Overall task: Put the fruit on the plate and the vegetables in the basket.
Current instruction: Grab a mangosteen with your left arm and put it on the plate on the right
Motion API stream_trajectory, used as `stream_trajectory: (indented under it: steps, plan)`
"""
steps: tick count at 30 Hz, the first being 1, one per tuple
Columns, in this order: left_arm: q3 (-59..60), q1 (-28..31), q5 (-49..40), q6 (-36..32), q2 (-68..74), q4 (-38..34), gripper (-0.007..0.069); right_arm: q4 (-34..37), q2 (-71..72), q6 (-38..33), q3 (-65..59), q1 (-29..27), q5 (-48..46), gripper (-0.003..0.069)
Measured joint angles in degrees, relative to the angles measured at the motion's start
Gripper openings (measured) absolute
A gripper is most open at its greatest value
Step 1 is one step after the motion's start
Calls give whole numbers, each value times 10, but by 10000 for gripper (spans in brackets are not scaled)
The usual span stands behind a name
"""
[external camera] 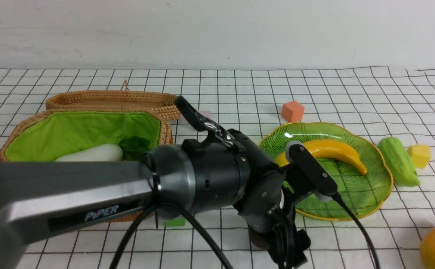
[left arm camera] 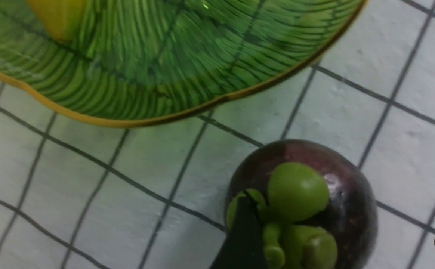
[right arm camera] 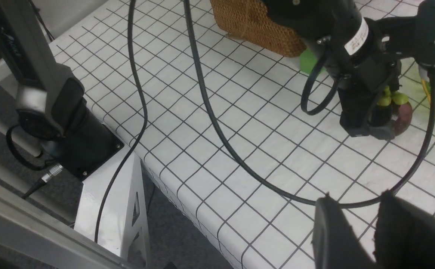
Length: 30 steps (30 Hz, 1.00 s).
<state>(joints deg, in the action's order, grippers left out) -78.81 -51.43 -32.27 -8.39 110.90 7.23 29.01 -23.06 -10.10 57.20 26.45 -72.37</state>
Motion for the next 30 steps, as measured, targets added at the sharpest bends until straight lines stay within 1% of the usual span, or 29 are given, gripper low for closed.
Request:
stream_trajectory:
  steps: [2, 3, 6, 11, 14, 17, 18, 19, 20, 21, 22, 25, 27, 29, 30]
  plan:
    - [-1, 1, 2, 3, 5, 16, 574, 1, 0, 0, 0, 0, 0, 204]
    - [-4, 1, 4, 9, 12, 40, 527, 3, 0, 0, 0, 0, 0, 204]
    - [-7, 0, 4, 30, 16, 53, 458, 5, 0, 1, 0, 0, 0, 204]
    - [-11, 0, -17, 59, 14, 71, 446, 4, 0, 1, 0, 0, 0, 204]
    - [-19, -1, -53, 74, 12, 94, 419, 4, 0, 1, 0, 0, 0, 205]
    - [-30, -1, -86, 84, 11, 115, 366, 2, 0, 1, 0, 0, 0, 207]
    - [-33, -1, -92, 84, 10, 119, 337, 1, 0, 1, 0, 0, 0, 209]
    - [-39, -1, -105, 84, 5, 120, 271, 0, 0, 1, 0, 0, 0, 210]
    - [-40, -1, -107, 88, 5, 120, 254, 0, 0, 1, 0, 0, 0, 211]
    - [-49, -1, -122, 88, -3, 119, 116, -4, 0, 1, 0, 0, 0, 211]
    - [-60, -1, -127, 89, -12, 112, 69, -6, 0, 1, 0, 0, 0, 211]
    - [-91, -1, -114, 88, -29, 88, 76, -22, 0, 5, 0, 0, 1, 213]
    - [-115, -1, -98, 84, -34, 70, 79, -41, 0, 22, 0, 0, 6, 214]
    - [-129, -1, -96, 76, -34, 62, 79, -66, 0, 54, 0, 0, 17, 214]
    - [-129, -1, -97, 74, -34, 62, 79, -69, 0, 56, 0, 0, 17, 214]
